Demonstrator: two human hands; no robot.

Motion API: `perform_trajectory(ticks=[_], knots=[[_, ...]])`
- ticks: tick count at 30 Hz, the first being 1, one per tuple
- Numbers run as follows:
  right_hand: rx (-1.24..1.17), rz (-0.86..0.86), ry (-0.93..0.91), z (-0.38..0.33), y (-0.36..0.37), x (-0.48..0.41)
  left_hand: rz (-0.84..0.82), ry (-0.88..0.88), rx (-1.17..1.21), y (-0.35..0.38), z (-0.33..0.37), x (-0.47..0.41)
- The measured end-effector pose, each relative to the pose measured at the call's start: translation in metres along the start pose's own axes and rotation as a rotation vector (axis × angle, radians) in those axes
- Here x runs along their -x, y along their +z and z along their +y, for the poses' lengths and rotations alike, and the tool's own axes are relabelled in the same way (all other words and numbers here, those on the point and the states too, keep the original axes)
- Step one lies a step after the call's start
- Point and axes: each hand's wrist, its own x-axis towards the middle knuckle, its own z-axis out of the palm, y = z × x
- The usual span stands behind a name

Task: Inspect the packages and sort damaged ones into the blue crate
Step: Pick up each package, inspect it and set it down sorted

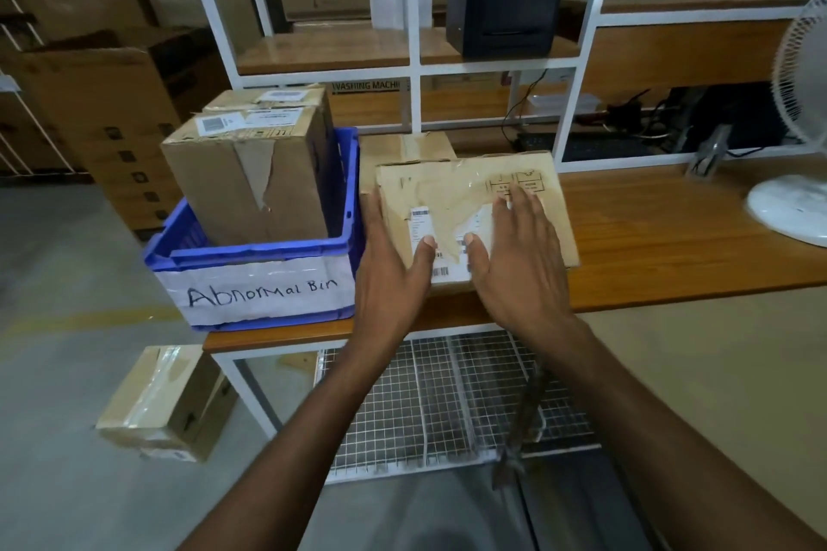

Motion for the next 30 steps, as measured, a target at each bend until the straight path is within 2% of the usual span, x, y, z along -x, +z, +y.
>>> perform_trajectory(ticks=[5,8,11,13,16,18,21,24,28,30], knots=[[-0.001,-0.088,-0.234,0.008,-0.016,-0.017,0.009,-0.057,0.123,0.004,-0.007,0.0],[0.032,-0.175,-0.404,0.003,-0.025,-0.037,0.044,-0.155,0.374,0.007,-0.012,-0.002],[0.152,-0.336,-0.543,-0.016,-0.025,-0.055,0.109,-0.354,0.639,0.015,-0.016,-0.005],[0.25,-0.401,-0.577,-0.03,-0.018,-0.061,0.1,-0.553,0.775,0.02,-0.018,-0.004],[0.302,-0.404,-0.538,-0.039,-0.01,-0.063,0.051,-0.892,0.984,0.025,-0.021,0.0],[0.337,-0.383,-0.531,-0.038,-0.007,-0.058,0.029,-0.981,1.005,0.028,-0.021,0.002],[0.353,-0.322,-0.531,-0.031,-0.011,-0.051,0.026,-0.987,0.961,0.027,-0.019,0.003],[0.289,-0.273,-0.509,-0.019,-0.029,-0.044,0.004,-0.918,0.909,0.019,-0.008,-0.006],[0.043,-0.186,-0.374,0.002,-0.046,-0.028,0.102,-0.688,0.774,0.005,0.013,-0.02],[-0.078,-0.126,-0.287,0.011,-0.039,-0.014,0.136,-0.536,0.61,0.003,0.015,-0.021]])
